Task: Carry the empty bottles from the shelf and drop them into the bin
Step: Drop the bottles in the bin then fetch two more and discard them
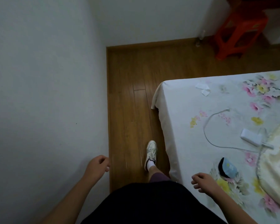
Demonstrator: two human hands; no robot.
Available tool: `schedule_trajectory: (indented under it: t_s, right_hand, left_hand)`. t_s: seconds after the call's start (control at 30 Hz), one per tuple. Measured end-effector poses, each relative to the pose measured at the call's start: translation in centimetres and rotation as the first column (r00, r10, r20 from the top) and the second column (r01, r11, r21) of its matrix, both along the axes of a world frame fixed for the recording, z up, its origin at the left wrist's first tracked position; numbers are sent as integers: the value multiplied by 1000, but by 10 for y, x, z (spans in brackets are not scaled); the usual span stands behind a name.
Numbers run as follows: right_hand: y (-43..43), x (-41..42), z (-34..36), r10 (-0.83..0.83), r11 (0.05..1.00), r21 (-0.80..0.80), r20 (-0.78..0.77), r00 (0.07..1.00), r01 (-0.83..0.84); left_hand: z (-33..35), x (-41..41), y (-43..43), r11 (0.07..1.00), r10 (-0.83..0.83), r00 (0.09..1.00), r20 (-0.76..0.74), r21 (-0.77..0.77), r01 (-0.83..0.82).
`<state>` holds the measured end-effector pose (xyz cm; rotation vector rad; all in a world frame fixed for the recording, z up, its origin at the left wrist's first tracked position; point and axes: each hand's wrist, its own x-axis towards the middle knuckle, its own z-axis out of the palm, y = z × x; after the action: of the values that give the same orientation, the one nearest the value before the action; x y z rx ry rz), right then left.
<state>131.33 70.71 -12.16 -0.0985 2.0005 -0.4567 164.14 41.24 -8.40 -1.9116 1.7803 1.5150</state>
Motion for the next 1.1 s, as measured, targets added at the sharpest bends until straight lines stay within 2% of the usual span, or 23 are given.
schedule_trajectory:
  t_s: [0.1,0.23,0.37,0.6,0.8,0.9,1.07,1.1]
  right_hand:
    - [-59,-34,-4,15,1000,-10,24,1000,-15]
    - [-161,-73,2,123,990,-68,36,992,-120]
    - [-269,-107,14,287,945,-171,27,958,-278]
    - [-423,-155,51,371,879,-302,-55,927,-370]
    - [-495,-206,47,288,923,-245,-67,955,-295]
    - [-512,-229,43,175,968,-171,-69,982,-185]
    - [-522,-264,40,-47,995,-94,-58,997,41]
    - [-518,-260,45,-55,994,-92,-36,998,51]
  left_hand:
    - [-7,-17,-38,999,38,998,50,16,-39]
    - [-7,-30,-82,990,126,985,115,47,-132]
    - [2,-49,-130,980,192,975,115,25,-196]
    - [0,-100,-231,964,263,959,106,5,-265]
    - [-12,-162,-352,977,205,977,65,47,-208]
    - [-6,-212,-416,994,105,994,29,34,-106]
    - [24,-313,-509,988,-155,987,-43,-11,154]
    - [36,-321,-512,988,-152,987,-59,-21,151]
